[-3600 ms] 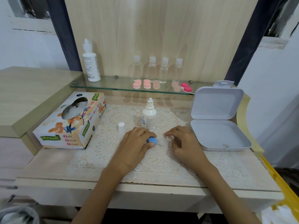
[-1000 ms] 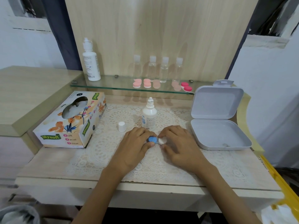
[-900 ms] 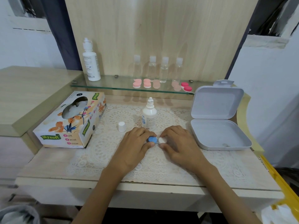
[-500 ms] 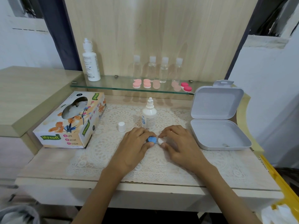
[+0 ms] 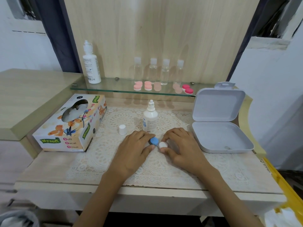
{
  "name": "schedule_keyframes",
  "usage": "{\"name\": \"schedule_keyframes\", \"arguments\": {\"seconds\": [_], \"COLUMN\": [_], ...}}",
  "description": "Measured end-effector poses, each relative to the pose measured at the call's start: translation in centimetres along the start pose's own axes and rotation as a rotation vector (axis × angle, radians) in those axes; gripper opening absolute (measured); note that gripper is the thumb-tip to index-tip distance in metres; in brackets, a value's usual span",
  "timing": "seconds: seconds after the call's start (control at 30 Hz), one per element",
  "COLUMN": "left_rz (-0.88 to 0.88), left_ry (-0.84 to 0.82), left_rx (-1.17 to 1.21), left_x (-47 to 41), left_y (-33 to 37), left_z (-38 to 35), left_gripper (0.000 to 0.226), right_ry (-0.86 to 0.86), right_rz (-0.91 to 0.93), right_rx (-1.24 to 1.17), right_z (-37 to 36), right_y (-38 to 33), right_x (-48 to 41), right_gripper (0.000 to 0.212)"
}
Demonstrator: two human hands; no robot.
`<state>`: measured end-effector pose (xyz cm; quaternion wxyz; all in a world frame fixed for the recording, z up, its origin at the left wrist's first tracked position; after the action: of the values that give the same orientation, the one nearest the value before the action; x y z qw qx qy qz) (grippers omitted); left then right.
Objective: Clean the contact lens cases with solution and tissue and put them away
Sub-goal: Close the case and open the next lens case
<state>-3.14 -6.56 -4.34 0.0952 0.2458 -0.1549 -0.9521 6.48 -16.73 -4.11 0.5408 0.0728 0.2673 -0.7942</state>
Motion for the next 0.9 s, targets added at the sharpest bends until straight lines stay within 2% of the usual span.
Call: {"name": "schedule_keyframes", "arguments": {"seconds": [0.13, 0.3, 0.47, 0.67, 0.8, 0.9], "left_rz": [0.049, 0.087, 0.101, 0.117, 0.122, 0.126], "left_ry": [-0.048, -0.095, -0.197, -0.191, -0.182, -0.172], "left_rx": [-0.008, -0.052, -0.149, -0.155, -0.149, -0.142], "left_x": [-0.1, 0.6, 1.9, 2.0, 2.1, 2.1], "left_y": [-0.2, 0.0, 0.6, 0.7, 0.8, 0.8], "left_z": [0.0, -0.5, -1.7, -1.8, -1.7, -1.6], "left_gripper": [0.042, 0.045, 0.082, 0.086, 0.086, 0.086], "right_ry": [0.001, -0.002, 0.03, 0.112, 0.22, 0.286], "right_rz": [-0.015, -0.042, -0.042, -0.099, -0.182, -0.2], "right_rx": [-0.018, -0.045, -0.053, -0.035, -0.072, -0.079], "right_z": [0.0, -0.1, 0.2, 1.1, 3.0, 4.8], "right_y": [0.0, 0.3, 0.2, 0.8, 1.5, 1.2], "right_x": [0.0, -0.1, -0.1, -0.5, -1.6, -3.8], "right_gripper": [0.042, 0.041, 0.04, 0.04, 0.029, 0.028]}}
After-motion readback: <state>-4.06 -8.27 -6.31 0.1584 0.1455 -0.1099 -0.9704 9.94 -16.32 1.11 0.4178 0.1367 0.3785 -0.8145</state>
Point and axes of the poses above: each hand's wrist, its own x-axis away from the middle knuckle, its own z-axis out of the back of the hand, y = z × x, the point moved 8 cm from there along -x, towards the middle knuckle, and after that the axes turned 3 degrees about -z, right-handed, at the moved point
